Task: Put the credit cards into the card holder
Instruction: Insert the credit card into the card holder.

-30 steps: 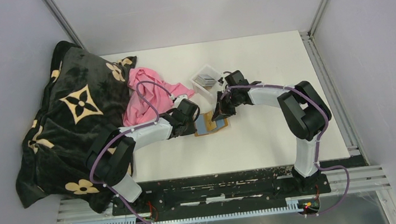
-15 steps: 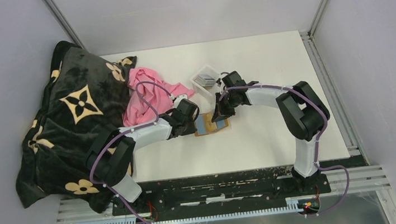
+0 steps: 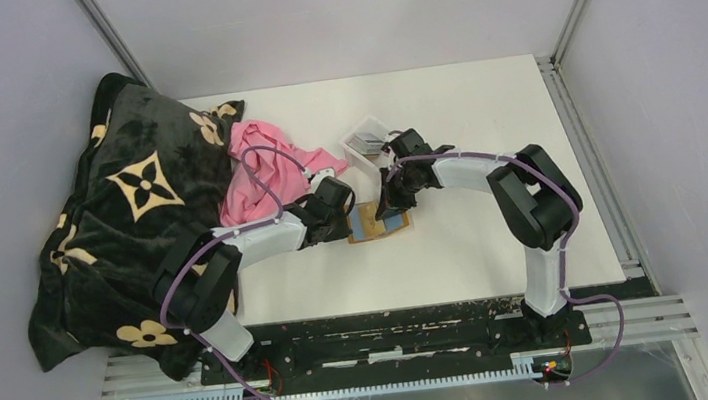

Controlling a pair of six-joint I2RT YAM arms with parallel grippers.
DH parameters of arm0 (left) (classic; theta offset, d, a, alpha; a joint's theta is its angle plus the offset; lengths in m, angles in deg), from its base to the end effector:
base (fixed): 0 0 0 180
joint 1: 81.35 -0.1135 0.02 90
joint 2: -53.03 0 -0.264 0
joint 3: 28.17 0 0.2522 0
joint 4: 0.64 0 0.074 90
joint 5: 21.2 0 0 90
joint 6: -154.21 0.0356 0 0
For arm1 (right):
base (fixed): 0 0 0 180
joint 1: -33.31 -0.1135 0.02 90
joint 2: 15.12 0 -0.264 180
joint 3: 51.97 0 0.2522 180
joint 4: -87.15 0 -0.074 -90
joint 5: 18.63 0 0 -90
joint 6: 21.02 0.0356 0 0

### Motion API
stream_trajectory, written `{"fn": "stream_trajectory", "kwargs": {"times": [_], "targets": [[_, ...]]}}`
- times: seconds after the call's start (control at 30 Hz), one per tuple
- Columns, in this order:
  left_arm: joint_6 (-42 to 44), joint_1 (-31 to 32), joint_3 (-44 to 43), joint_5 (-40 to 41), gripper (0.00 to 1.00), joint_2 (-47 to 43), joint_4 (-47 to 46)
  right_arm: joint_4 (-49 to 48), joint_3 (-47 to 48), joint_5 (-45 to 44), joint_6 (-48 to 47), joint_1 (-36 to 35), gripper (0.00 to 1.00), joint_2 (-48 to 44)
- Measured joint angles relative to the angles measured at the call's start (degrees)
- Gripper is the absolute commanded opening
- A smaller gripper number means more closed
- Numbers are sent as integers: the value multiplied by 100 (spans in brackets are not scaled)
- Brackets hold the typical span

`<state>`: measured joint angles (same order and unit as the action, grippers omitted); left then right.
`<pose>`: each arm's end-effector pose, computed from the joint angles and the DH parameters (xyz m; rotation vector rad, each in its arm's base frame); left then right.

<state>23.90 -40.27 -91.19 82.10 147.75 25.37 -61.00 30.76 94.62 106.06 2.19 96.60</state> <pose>0.2423 -0.2004 0.1522 -0.0691 2.5562 -0.2565 0.3269 0.2137 0.1433 -0.0041 2.8147 0.8887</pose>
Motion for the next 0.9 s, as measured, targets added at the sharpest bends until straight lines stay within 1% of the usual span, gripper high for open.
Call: {"fn": "stream_trajectory", "kwargs": {"times": [0.1, 0.27, 0.43, 0.67, 0.9], "targets": [[0, -9, 28, -22, 26, -13, -46, 2, 28, -24, 15, -28, 8, 37], [-2, -13, 103, -44, 24, -46, -170, 9, 57, -70, 44, -85, 20, 76], [-2, -13, 199, -149, 23, -74, -365, 101, 85, -157, 37, -197, 30, 90], [-7, -13, 365, -210, 22, -144, -647, 317, 214, -304, 2, -278, 37, 87], [-9, -13, 470, -391, 21, -153, -931, 662, 308, -463, -94, -313, 40, 46]]}}
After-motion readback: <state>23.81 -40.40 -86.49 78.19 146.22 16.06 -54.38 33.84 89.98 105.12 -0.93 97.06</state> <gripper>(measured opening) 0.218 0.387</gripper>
